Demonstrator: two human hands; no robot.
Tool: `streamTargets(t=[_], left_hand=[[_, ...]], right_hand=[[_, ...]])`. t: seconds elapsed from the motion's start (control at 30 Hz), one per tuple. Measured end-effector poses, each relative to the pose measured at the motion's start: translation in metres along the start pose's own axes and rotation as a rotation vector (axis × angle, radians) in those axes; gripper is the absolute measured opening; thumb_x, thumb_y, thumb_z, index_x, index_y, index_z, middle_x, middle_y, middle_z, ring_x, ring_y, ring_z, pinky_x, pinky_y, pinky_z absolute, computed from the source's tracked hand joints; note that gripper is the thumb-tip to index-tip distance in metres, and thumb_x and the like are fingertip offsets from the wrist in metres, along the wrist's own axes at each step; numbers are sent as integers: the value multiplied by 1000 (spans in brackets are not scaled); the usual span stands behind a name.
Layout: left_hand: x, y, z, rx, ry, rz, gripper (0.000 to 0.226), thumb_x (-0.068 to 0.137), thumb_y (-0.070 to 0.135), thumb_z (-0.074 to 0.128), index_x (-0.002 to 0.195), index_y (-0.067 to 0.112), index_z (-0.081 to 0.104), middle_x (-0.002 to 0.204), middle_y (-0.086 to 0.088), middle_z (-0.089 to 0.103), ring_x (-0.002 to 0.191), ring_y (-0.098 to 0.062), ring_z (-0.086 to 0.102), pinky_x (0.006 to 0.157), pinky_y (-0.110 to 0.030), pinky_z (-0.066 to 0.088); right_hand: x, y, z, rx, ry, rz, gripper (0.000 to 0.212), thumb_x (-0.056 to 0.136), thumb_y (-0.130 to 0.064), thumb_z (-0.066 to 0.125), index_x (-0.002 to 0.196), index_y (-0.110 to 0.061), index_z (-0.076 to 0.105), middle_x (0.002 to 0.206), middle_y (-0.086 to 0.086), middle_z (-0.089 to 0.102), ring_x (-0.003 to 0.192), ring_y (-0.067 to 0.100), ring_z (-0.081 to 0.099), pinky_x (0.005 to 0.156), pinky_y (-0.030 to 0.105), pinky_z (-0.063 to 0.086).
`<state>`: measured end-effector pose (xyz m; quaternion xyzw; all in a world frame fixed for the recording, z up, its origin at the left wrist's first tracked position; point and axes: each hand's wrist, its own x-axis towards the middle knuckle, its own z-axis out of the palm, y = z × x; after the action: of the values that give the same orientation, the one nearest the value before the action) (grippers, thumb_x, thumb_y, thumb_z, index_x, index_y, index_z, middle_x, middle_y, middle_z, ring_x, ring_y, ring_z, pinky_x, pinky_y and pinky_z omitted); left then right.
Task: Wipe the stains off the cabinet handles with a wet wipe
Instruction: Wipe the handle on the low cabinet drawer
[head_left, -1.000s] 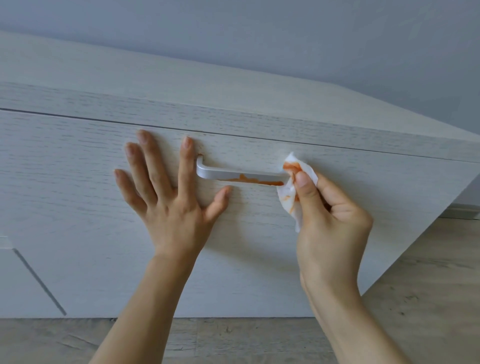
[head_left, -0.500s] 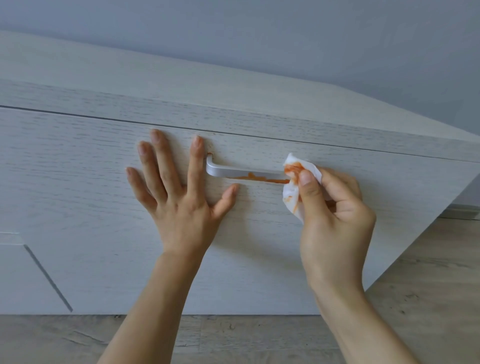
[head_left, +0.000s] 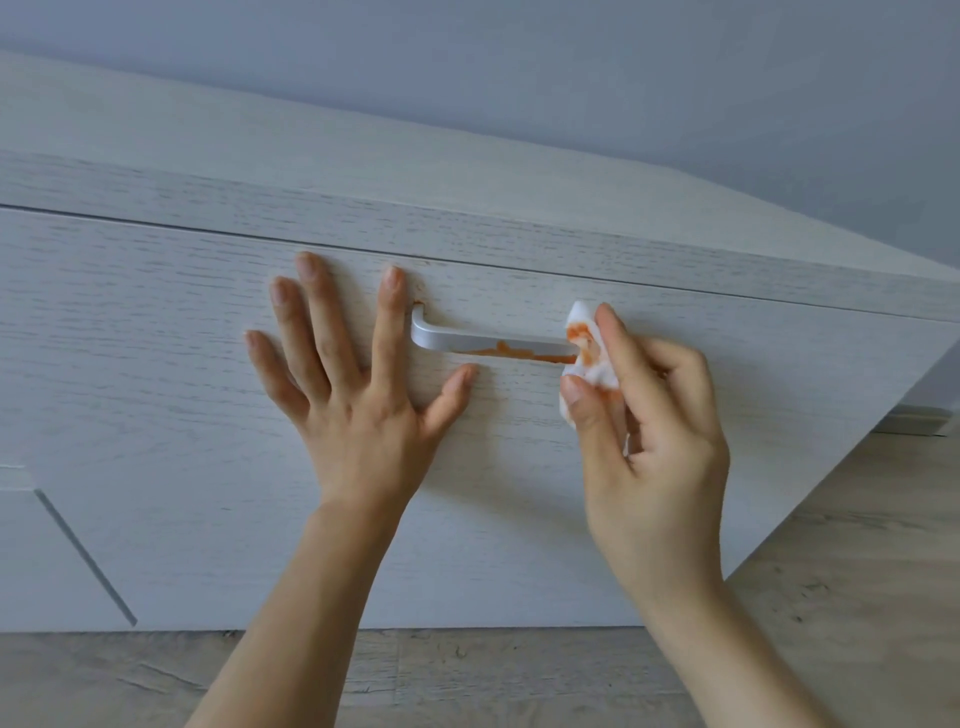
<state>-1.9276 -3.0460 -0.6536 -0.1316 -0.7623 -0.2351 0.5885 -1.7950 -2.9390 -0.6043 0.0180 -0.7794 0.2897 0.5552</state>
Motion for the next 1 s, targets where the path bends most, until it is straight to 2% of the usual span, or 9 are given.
streamTargets(t=[0.07,0.17,0.3,0.43,0.57,0.67,0.77,0.9,1.0], left_hand=[[0,0,0,3,14,-2,74,91,69,32,149,26,15,146,-28,23,136,-43,16,114,-50,3],[1,1,0,7,20,-1,74,91,69,31,149,25,17,145,-28,23,135,-43,16,114,-50,4],[1,1,0,10,12,-5,74,91,69,31,148,23,20,144,-31,25,135,-44,17,114,-51,4],[1,2,-1,8,2,-11,74,90,69,31,147,21,23,144,-33,27,135,-44,17,114,-50,3],[2,2,-3,-4,-9,-17,74,91,69,32,147,21,22,145,-32,24,135,-43,15,114,-50,3],[1,1,-2,-5,-9,-15,74,90,68,33,147,22,21,145,-27,20,135,-43,15,114,-50,3],[1,2,-1,4,0,-16,75,90,68,35,148,22,21,145,-30,24,136,-43,16,114,-50,3],[1,2,-1,0,4,-14,75,90,68,34,148,23,20,145,-31,24,136,-43,16,114,-49,3],[1,1,-1,10,8,-17,74,90,68,34,148,23,21,144,-32,26,135,-43,16,115,-48,2]], right_hand=[[4,5,-3,-102,7,-70,38,85,4,61,122,1,55,94,3,51,87,-9,51,82,-1,37],[14,8,-7,-145,31,-113,26,86,-2,64,112,0,66,84,9,59,78,-2,52,76,0,37],[12,4,-5,-212,46,-174,19,88,-8,64,105,0,69,83,10,65,79,4,58,75,8,41],[16,2,1,-128,73,-61,11,88,-6,64,96,-3,71,81,3,62,74,-4,49,74,1,34],[14,6,-6,-28,167,89,12,90,-12,61,94,-6,71,84,0,59,76,-8,54,73,4,37],[16,9,-6,35,156,146,12,90,-13,62,95,-8,71,90,1,59,81,-4,57,75,15,45],[19,4,-1,130,106,240,11,90,-12,62,97,-12,71,86,0,64,77,-1,61,74,23,50],[14,1,0,243,74,334,14,92,-16,60,100,-24,69,79,-1,66,71,1,62,71,17,50],[17,1,2,280,88,384,17,91,-17,61,92,-31,69,72,-9,66,68,1,62,70,14,48]])
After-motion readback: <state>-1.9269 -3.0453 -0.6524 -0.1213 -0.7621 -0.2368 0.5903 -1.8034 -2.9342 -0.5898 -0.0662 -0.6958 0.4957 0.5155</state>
